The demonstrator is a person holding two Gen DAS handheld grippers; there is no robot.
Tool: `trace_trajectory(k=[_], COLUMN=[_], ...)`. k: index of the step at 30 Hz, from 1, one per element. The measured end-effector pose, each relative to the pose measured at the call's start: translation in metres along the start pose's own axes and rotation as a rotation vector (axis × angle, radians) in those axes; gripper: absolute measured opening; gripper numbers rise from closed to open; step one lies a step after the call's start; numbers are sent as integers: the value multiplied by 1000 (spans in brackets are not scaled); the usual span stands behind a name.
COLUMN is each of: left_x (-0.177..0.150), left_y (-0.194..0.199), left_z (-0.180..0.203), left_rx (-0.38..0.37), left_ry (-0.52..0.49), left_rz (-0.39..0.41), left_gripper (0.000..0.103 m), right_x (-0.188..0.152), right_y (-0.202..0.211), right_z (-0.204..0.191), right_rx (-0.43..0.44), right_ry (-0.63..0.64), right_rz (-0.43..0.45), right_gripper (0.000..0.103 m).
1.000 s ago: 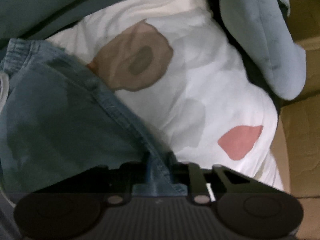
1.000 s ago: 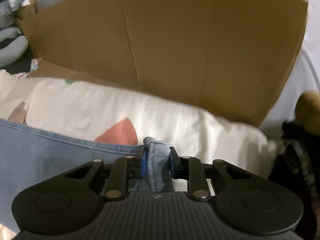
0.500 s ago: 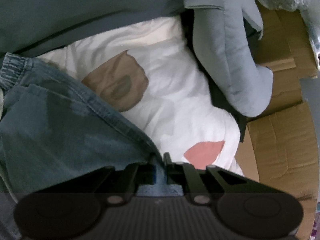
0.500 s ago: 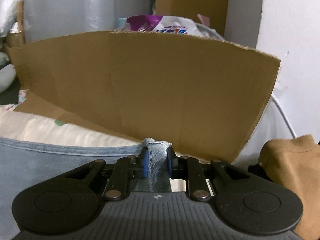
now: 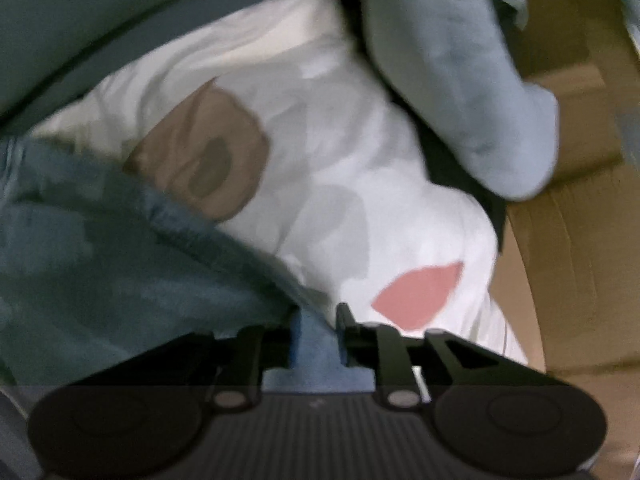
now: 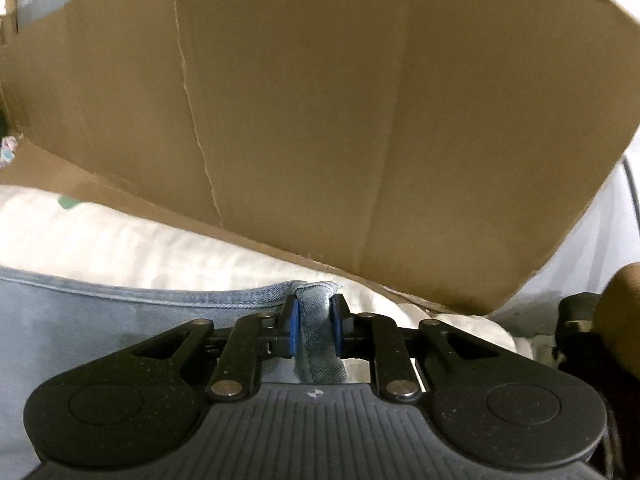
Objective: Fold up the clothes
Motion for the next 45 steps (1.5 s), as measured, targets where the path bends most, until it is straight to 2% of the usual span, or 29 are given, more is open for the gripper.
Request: trace_trajectory(k=[3,6,10,13,16,21,26,28,31,35,37,38,39,42,45], left_x=[2,5,18,23,28,26,19,19,21,25,25,25,25,25,18], left_y=[16,28,39,49,45,19,-10,-20,-30,-35,-31,-29,-25,-7,9], left_z=[16,28,28,11,-8,-33,-54,-59,-61,-60,-55,-52,-50,-37,-14], left_rx=[2,34,126,203,255,259,281,288,312,343,371,382,384,331,266], left_ry=[-152,-301,-482,-589,-655,-646,-613,-592,-571,-524,-529,-540,-548,-560,-610], left_rz=[8,22,62,83,65,16,-12,7,76,153,188,195,203,234,242], left_gripper=[48,48,48,46,45,43,31,28,28,28,27,25,23,25,36], right_x=[2,5,11,15,18,21,25,31,38,34,32,33,33,35,35], right_y=[-1,0,1,-2,-6,-9,-12,-11,-14,-24,-25,-21,-18,-6,15], right_z=[-1,-4,-4,-3,-4,-4,-5,-8,-10,-12,-7,-5,-3,2,8], right_rx=[-11,-33,-57,-57,-59,-70,-84,-102,-113,-111,-94,-91,-88,-77,-31], right_ry=[-6,-2,1,1,2,-13,-23,-10,-16,0,-41,-51,-61,-91,-132], right_rz=[5,13,25,29,27,26,28,38,31,2,2,9,16,39,76], right_gripper=[15,15,14,14,14,14,14,14,14,15,18,26,29,41,45])
Point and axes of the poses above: each gripper's, at about its wrist camera, not at the fingertips, and y roughly against the way its jaws point, z to its right, x to its top, the point moved 2 cm from there along -y, roughly the way its jaws point, and after that the axes turned 13 degrees about x, right-handed, at the moved point
